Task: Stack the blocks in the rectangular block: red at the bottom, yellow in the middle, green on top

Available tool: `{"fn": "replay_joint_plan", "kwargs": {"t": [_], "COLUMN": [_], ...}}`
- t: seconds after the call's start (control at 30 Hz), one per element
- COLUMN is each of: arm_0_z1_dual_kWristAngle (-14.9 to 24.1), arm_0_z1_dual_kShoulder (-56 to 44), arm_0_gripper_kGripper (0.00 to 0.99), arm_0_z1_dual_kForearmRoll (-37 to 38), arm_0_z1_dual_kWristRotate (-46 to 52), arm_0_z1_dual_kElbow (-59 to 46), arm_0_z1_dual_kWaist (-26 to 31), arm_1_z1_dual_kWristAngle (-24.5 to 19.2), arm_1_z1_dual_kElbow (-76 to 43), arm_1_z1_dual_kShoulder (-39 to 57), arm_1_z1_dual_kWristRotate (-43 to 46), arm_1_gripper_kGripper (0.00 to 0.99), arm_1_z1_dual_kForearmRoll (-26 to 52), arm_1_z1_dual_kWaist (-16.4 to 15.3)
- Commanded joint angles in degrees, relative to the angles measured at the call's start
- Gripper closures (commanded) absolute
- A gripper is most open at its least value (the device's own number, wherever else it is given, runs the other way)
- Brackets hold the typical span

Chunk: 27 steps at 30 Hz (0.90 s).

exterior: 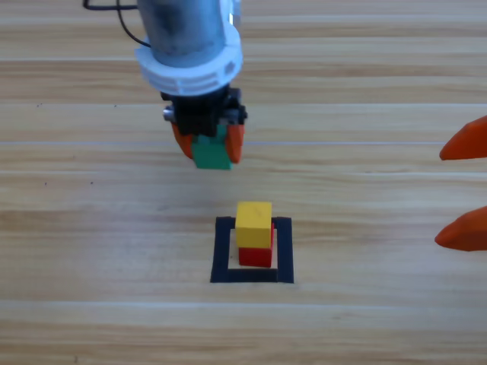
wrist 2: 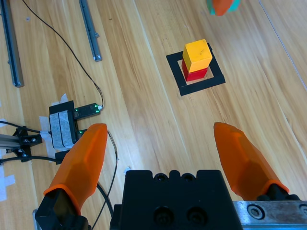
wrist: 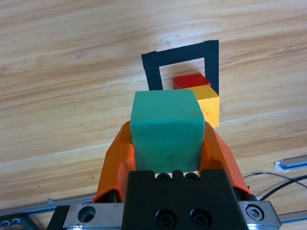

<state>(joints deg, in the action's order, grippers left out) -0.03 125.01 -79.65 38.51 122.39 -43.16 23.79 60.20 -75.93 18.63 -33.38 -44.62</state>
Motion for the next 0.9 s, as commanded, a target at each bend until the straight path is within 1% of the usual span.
{"fn": "replay_joint_plan", "kwargs": {"t": [0.03, 0.43, 0.7, 0.9], "arm_0_z1_dual_kWristAngle": [-0.41, -0.32, -0.59, -0.67], "arm_0_z1_dual_kShoulder": [5.5, 7.17, 7.61, 8.58], "arm_0_gripper_kGripper": [0.982, 0.981, 0.981, 0.978], "arm_0_z1_dual_kForearmRoll": [-0.86, -0.95, -1.04, -1.04], "arm_0_z1_dual_kWristRotate": [1.39, 3.68, 7.55, 8.78], "arm_0_z1_dual_kElbow": [1.01, 1.45, 1.45, 3.2], "arm_0_z1_dual_kWaist": [-2.99, -4.74, -5.54, -6.94], "arm_1_z1_dual_kWristAngle": [0.12, 0.03, 0.03, 0.03], "arm_1_z1_dual_kElbow": [-1.49, -1.49, -1.57, -1.66], "arm_1_z1_dual_kShoulder": [-1.94, -1.86, -1.86, -1.94], "arm_1_z1_dual_kWristRotate": [0.27, 0.27, 0.35, 0.44], "arm_1_gripper_kGripper": [0.011, 0.011, 0.011, 0.011], "arm_1_z1_dual_kForearmRoll": [0.33, 0.33, 0.33, 0.33], "arm_1_z1_dual_kWaist": [1.56, 1.56, 1.56, 1.56]}}
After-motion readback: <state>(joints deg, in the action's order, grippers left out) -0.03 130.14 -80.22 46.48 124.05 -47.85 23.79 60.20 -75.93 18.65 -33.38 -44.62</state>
